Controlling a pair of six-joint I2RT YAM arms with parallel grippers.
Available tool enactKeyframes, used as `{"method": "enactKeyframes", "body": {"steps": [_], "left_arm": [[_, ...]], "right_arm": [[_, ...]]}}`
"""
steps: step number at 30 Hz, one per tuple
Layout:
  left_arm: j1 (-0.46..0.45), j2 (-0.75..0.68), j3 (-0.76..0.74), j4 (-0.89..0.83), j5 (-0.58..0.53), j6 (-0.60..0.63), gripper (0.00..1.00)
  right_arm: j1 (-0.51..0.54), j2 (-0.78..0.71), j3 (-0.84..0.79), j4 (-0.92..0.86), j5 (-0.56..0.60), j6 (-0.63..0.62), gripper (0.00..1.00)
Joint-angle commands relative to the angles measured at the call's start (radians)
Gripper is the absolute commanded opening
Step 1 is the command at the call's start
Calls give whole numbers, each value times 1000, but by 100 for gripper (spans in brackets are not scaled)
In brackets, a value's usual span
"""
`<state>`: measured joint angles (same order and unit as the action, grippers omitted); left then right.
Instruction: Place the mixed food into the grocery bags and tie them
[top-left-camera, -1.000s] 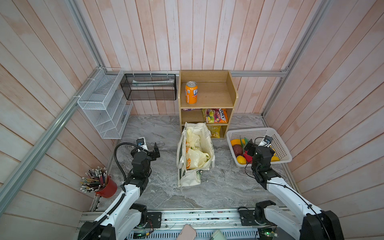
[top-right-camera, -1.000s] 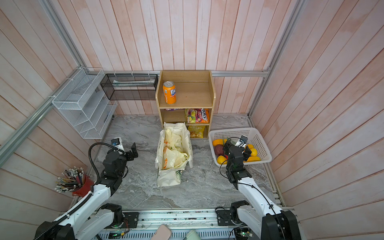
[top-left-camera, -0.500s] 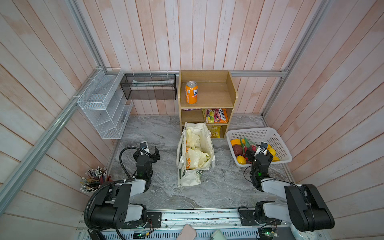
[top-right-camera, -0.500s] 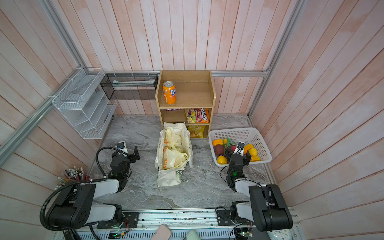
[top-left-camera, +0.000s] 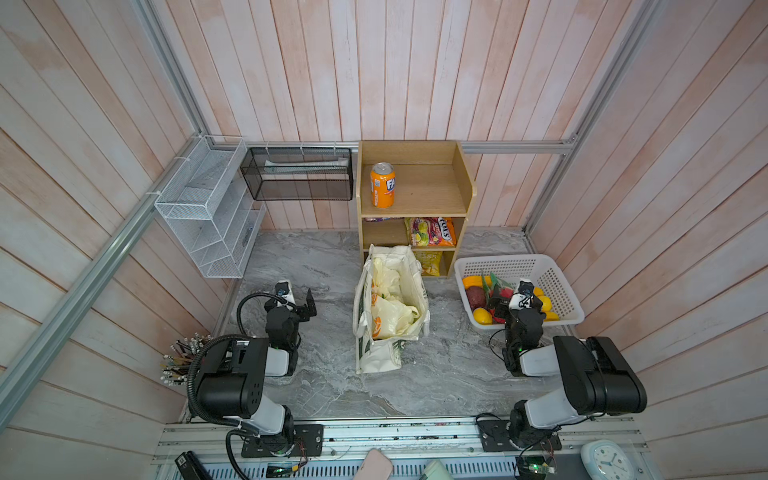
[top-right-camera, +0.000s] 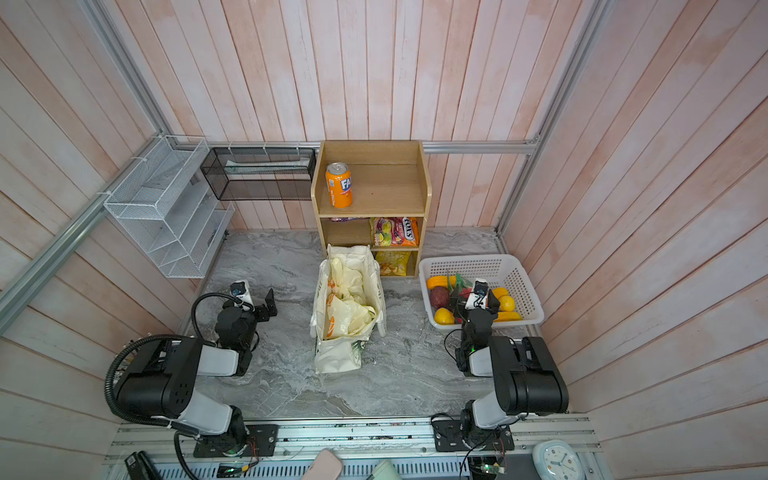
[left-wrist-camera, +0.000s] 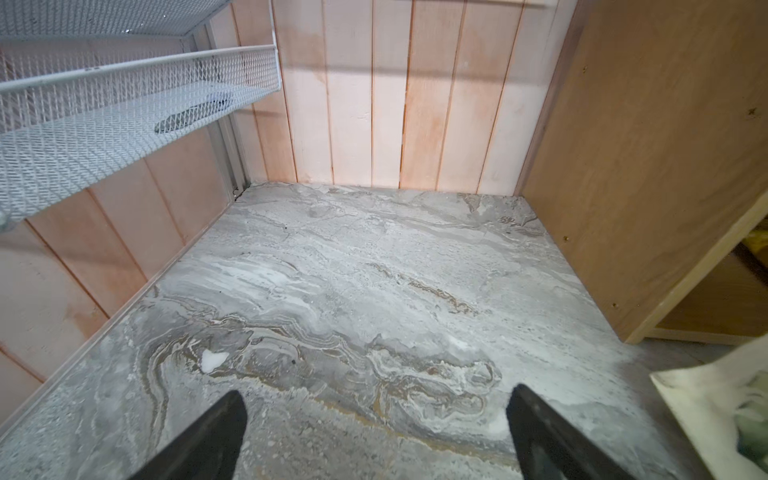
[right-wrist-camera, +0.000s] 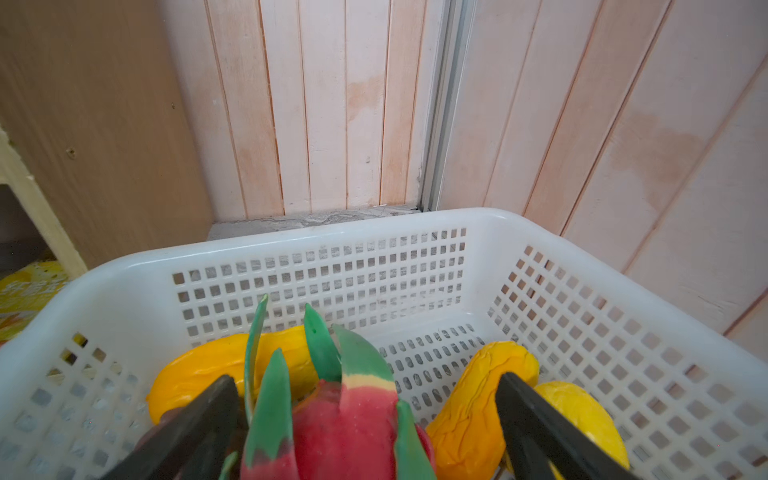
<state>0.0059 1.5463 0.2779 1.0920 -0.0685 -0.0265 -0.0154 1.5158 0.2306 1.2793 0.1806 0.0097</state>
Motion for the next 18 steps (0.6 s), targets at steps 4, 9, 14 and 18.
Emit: {"method": "enactKeyframes", "body": {"steps": [4, 9, 14, 18], "left_arm": [[19, 3, 20, 7, 54, -5, 100], [22, 3, 20, 6, 60, -7, 100], [23, 5, 20, 6, 62, -8, 100], [23, 4, 20, 5, 62, -8, 100]], "right_arm": [[-15, 3, 13, -74, -95, 26, 98], [-13, 2, 13, -74, -97, 23, 98], [-18, 8, 20, -82, -99, 31, 98], [-20, 6, 20, -85, -101, 29, 98]]}}
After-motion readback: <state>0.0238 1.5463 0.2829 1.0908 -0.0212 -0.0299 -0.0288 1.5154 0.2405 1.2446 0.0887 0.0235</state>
